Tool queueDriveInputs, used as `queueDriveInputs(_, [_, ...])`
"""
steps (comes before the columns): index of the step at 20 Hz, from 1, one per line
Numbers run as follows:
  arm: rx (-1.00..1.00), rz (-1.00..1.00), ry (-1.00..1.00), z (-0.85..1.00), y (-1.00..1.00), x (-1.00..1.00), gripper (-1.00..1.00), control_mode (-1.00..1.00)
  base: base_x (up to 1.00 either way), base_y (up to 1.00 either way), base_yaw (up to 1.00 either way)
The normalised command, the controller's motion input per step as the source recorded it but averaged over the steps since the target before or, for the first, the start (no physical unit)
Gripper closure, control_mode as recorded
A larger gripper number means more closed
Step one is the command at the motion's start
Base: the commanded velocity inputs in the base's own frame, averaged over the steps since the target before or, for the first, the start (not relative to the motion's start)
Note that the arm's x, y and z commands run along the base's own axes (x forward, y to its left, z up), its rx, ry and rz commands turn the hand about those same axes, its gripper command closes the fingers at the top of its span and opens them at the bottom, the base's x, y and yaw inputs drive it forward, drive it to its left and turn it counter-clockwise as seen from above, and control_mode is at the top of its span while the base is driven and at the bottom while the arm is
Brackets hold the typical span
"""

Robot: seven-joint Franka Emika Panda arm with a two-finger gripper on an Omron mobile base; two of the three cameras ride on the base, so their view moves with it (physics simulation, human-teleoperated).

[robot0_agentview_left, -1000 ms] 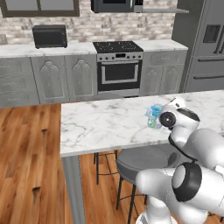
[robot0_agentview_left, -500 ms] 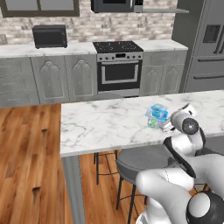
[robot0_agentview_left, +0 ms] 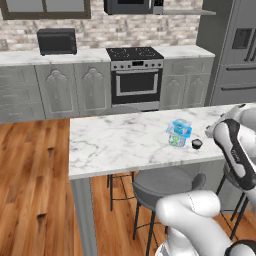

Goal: Stack the yogurt containers by placing the smaller containers on top of the larger containers.

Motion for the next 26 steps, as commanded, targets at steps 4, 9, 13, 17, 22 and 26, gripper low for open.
queueDriveInputs(4, [0.21, 0.16, 0.09, 0.59, -0.48, -0.28, -1.00, -1.00, 0.00, 0.00, 0.00])
queueDriveInputs(9, [0.23, 0.20, 0.01, -0.01, -0.66, -0.16, -1.00, -1.00, 0.00, 0.00, 0.00])
queueDriveInputs(13, [0.19, 0.20, 0.00, -0.24, -0.65, 0.00, -1.00, -1.00, 0.00, 0.00, 0.00])
queueDriveInputs(17, [0.13, 0.20, 0.00, -0.44, -0.58, 0.00, -1.00, -1.00, 0.00, 0.00, 0.00])
queueDriveInputs(22, [0.03, 0.18, 0.00, -0.52, -0.22, 0.04, -1.00, -1.00, 0.00, 0.00, 0.00])
queueDriveInputs(26, [0.00, 0.12, 0.00, -0.52, 0.00, 0.01, -1.00, -1.00, 0.00, 0.00, 0.00])
